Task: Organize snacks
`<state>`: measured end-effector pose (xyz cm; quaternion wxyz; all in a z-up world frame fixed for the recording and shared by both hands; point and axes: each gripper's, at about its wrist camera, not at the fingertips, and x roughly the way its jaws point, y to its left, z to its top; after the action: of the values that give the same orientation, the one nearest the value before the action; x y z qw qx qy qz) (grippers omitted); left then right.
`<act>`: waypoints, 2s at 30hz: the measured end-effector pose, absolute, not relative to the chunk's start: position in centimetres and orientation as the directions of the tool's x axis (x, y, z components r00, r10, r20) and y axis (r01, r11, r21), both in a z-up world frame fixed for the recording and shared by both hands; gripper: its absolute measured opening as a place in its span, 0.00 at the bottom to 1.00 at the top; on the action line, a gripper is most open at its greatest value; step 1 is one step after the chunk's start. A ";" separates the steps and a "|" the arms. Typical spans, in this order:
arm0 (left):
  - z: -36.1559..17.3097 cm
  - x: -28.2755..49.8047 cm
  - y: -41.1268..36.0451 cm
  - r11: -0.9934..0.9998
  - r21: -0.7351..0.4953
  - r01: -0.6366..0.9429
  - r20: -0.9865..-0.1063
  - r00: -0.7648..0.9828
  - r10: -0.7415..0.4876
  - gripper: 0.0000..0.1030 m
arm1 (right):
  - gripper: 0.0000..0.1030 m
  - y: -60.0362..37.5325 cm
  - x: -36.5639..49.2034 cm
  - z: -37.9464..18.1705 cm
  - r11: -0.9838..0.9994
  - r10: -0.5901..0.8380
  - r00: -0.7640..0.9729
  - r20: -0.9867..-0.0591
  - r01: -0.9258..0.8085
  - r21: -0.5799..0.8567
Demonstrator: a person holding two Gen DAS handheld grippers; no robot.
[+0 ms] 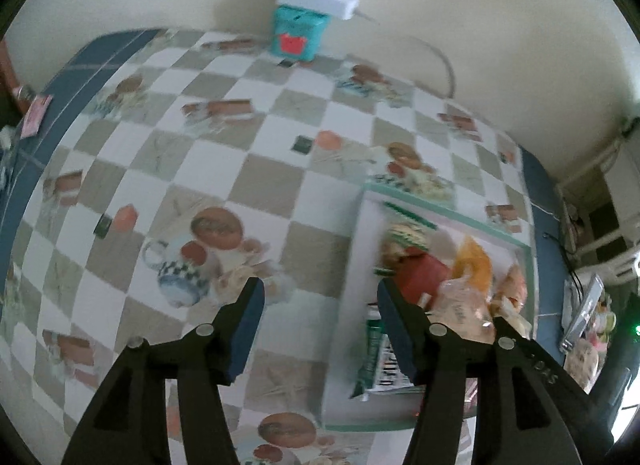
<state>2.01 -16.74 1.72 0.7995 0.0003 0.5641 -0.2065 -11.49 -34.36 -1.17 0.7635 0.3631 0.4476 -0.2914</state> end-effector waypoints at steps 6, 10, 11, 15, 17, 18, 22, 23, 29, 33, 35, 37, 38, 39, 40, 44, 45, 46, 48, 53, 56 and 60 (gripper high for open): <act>0.8 2.8 -15.6 0.935 -0.218 0.280 -0.920 0.262 -0.293 0.84 | 0.52 -34.3 -11.4 -1.0 0.559 -0.121 0.429 -0.895 0.775 0.296; 0.4 2.9 -15.1 0.941 -0.208 0.267 -0.926 0.255 -0.277 0.85 | 0.65 -34.2 -11.4 -0.7 0.564 -0.136 0.423 -0.896 0.777 0.281; 0.4 3.0 -15.0 0.943 -0.203 0.265 -0.928 0.254 -0.271 0.85 | 0.67 -34.2 -11.4 -0.6 0.565 -0.139 0.423 -0.895 0.776 0.280; 0.0 3.0 -15.0 0.950 -0.162 0.265 -0.937 0.260 -0.233 0.87 | 0.81 -34.0 -11.4 -0.1 0.578 -0.152 0.433 -0.888 0.768 0.275; -0.3 3.0 -15.1 0.953 -0.142 0.269 -0.940 0.264 -0.215 0.95 | 0.89 -33.8 -11.2 0.1 0.589 -0.150 0.443 -0.884 0.758 0.280; -0.4 3.0 -15.1 0.953 -0.137 0.271 -0.941 0.265 -0.211 0.95 | 0.90 -33.7 -11.1 0.1 0.593 -0.151 0.443 -0.884 0.756 0.278; -0.8 3.0 -15.3 0.954 -0.114 0.278 -0.945 0.266 -0.190 0.95 | 1.00 -33.2 -10.7 0.3 0.613 -0.151 0.452 -0.879 0.740 0.276; -0.8 3.0 -15.3 0.954 -0.111 0.278 -0.946 0.265 -0.188 0.95 | 1.00 -33.1 -10.6 0.4 0.617 -0.150 0.454 -0.878 0.737 0.276; -1.1 3.0 -15.4 0.955 -0.097 0.280 -0.947 0.268 -0.175 0.95 | 1.00 -32.3 -10.1 0.5 0.641 -0.152 0.452 -0.879 0.722 0.260; -0.9 2.7 -15.4 0.954 -0.064 0.292 -0.944 0.292 -0.152 0.95 | 1.00 -31.2 -9.7 0.8 0.669 -0.162 0.446 -0.880 0.705 0.235; -0.8 2.4 -15.3 0.953 -0.049 0.300 -0.941 0.305 -0.145 0.95 | 1.00 -30.5 -9.7 1.0 0.681 -0.167 0.445 -0.880 0.698 0.223; -0.5 1.9 -15.1 0.951 -0.036 0.306 -0.937 0.321 -0.138 0.95 | 1.00 -29.8 -9.7 1.1 0.690 -0.173 0.443 -0.880 0.692 0.213; -0.4 1.7 -14.9 0.951 -0.027 0.308 -0.936 0.327 -0.132 0.95 | 1.00 -29.3 -9.8 1.1 0.695 -0.175 0.442 -0.880 0.689 0.207; -0.3 1.6 -14.8 0.951 -0.022 0.309 -0.935 0.331 -0.129 0.95 | 1.00 -28.9 -9.8 1.2 0.699 -0.175 0.442 -0.880 0.685 0.205; -0.2 1.3 -14.6 0.951 -0.014 0.309 -0.934 0.335 -0.123 0.95 | 1.00 -28.6 -9.8 1.2 0.704 -0.175 0.441 -0.880 0.682 0.201; 0.3 0.5 -13.6 0.953 0.032 0.300 -0.926 0.367 -0.085 0.95 | 1.00 -26.7 -10.0 1.4 0.725 -0.189 0.437 -0.879 0.666 0.175; 0.4 0.2 -13.1 0.954 0.045 0.298 -0.924 0.375 -0.074 0.95 | 1.00 -26.3 -10.1 1.5 0.731 -0.192 0.436 -0.879 0.662 0.169; 0.6 0.0 -12.7 0.954 0.048 0.296 -0.923 0.379 -0.071 0.95 | 1.00 -25.9 -10.2 1.5 0.735 -0.197 0.435 -0.879 0.658 0.161; 0.8 -0.4 -11.8 0.956 0.055 0.289 -0.921 0.384 -0.063 0.95 | 1.00 -25.0 -10.7 1.7 0.742 -0.207 0.433 -0.877 0.654 0.147; 0.5 -2.3 -9.8 0.954 0.081 0.289 -0.922 0.386 -0.038 0.95 | 1.00 -23.1 -12.4 1.9 0.757 -0.221 0.435 -0.873 0.641 0.127; -0.5 -3.3 -8.5 0.955 0.094 0.281 -0.933 0.359 -0.014 0.95 | 1.00 -22.2 -13.5 1.7 0.759 -0.227 0.423 -0.877 0.641 0.113; -1.0 -4.0 -7.1 0.961 0.093 0.259 -0.938 0.346 -0.003 0.95 | 1.00 -21.2 -14.8 1.0 0.765 -0.205 0.409 -0.889 0.634 0.115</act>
<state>-3.98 -7.13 -1.03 0.8127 0.1133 0.5659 -0.0807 -14.77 -21.17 1.01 0.8087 0.2242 0.4780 -0.2593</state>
